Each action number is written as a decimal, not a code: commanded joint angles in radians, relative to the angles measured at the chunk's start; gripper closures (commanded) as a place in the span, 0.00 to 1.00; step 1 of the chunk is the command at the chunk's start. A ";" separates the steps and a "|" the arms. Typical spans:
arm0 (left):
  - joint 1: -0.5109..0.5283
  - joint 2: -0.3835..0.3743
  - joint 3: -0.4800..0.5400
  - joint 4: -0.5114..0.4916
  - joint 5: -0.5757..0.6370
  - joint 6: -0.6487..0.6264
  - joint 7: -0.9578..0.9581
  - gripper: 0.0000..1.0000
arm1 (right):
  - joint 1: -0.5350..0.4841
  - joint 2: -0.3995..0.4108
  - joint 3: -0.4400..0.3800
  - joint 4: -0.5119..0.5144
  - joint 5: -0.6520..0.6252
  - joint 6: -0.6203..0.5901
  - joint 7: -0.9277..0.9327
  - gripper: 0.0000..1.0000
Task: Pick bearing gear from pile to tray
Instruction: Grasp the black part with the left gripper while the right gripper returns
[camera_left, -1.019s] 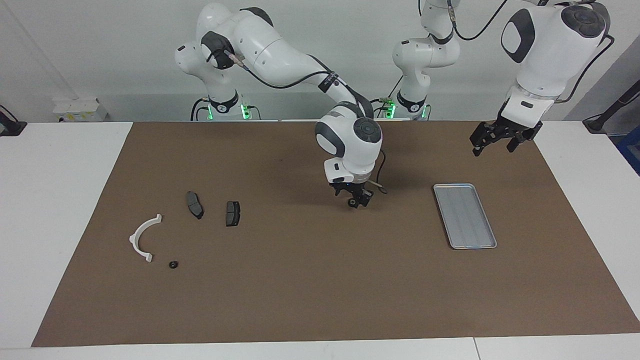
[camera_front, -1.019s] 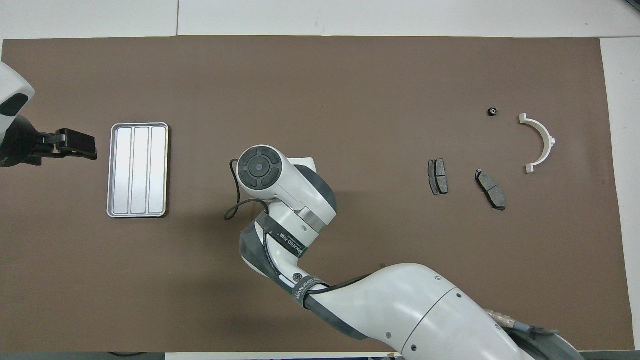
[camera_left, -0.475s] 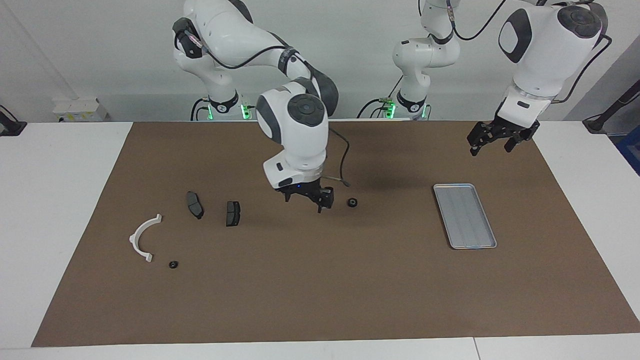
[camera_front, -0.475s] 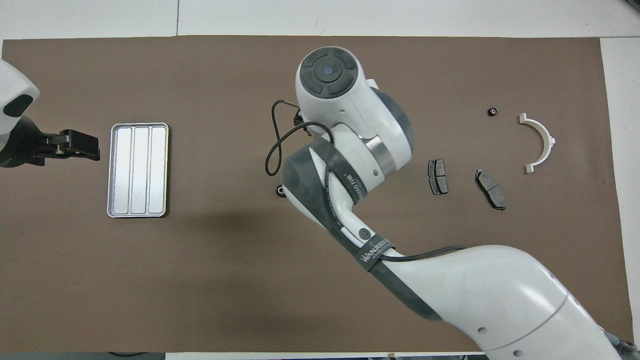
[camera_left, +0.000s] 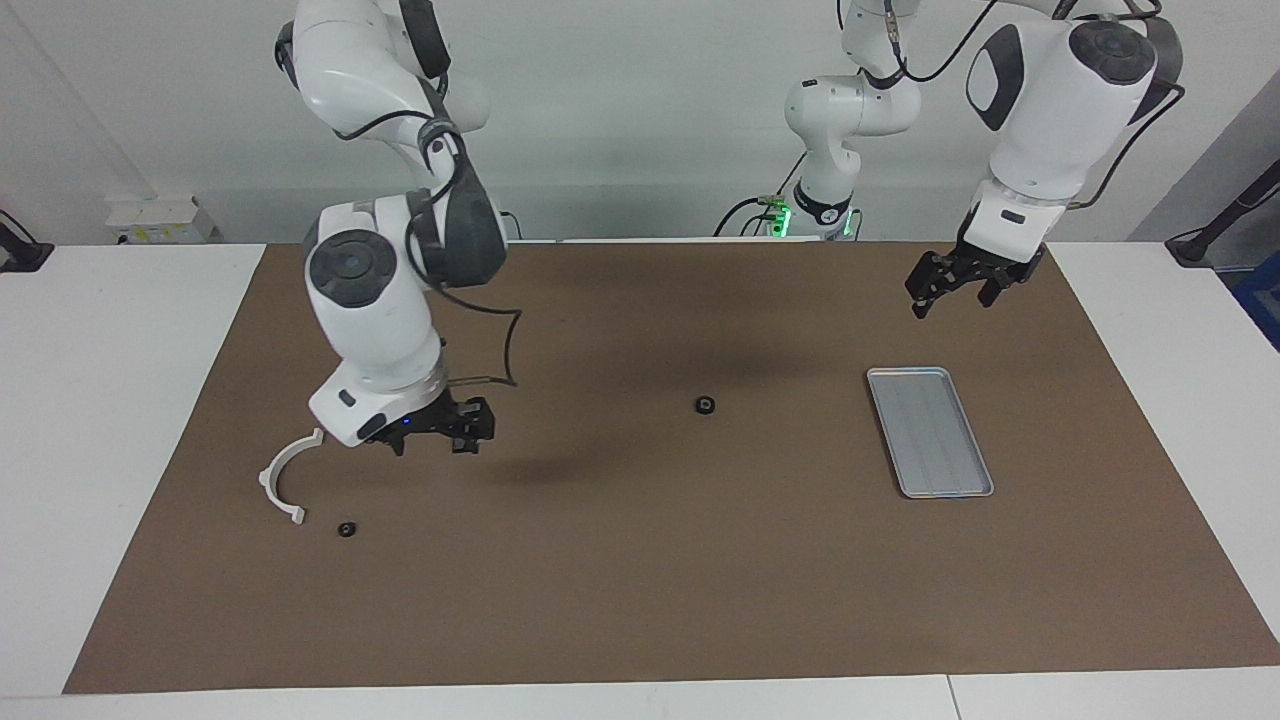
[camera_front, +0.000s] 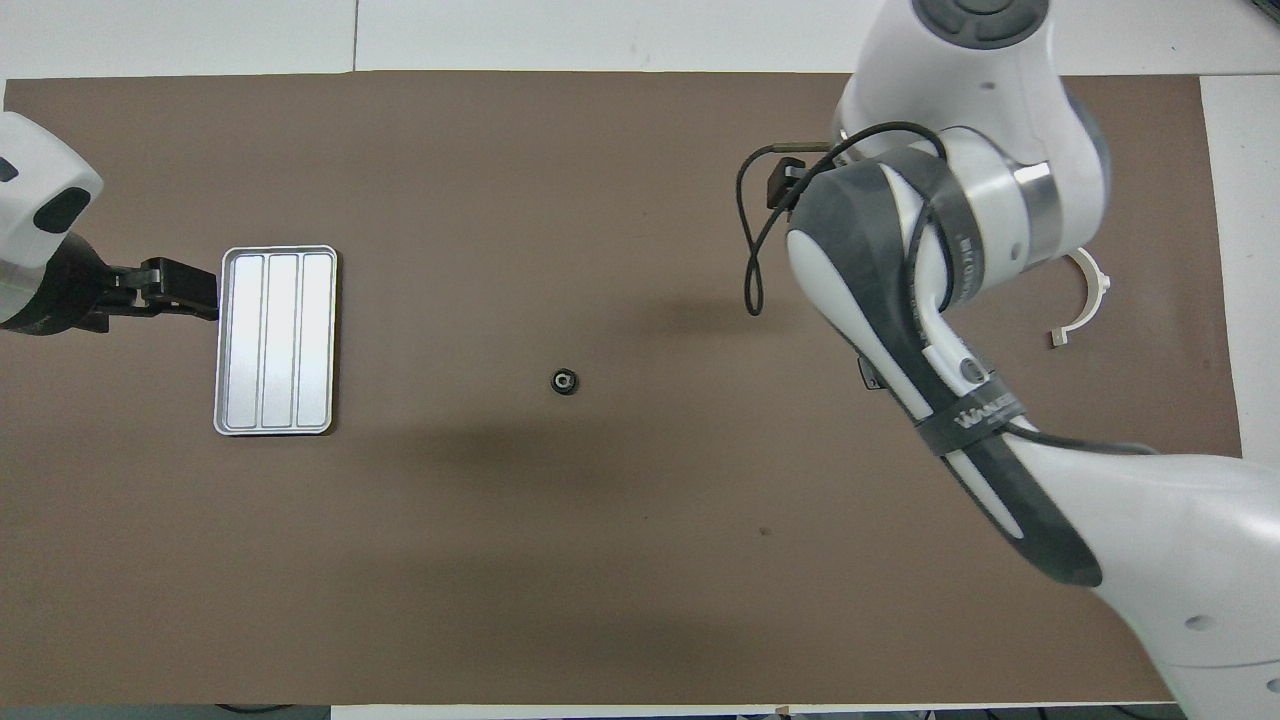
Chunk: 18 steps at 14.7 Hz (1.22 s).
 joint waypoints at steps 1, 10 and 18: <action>-0.079 -0.005 0.010 -0.074 -0.014 0.055 -0.163 0.00 | -0.103 -0.099 0.018 -0.244 0.000 0.213 -0.162 0.00; -0.332 0.194 0.010 -0.224 -0.030 0.379 -0.633 0.00 | -0.223 0.067 0.018 -0.226 0.003 0.377 -0.331 0.00; -0.442 0.380 0.011 -0.201 -0.030 0.598 -0.841 0.00 | -0.198 0.127 0.018 -0.211 -0.010 0.398 -0.285 0.00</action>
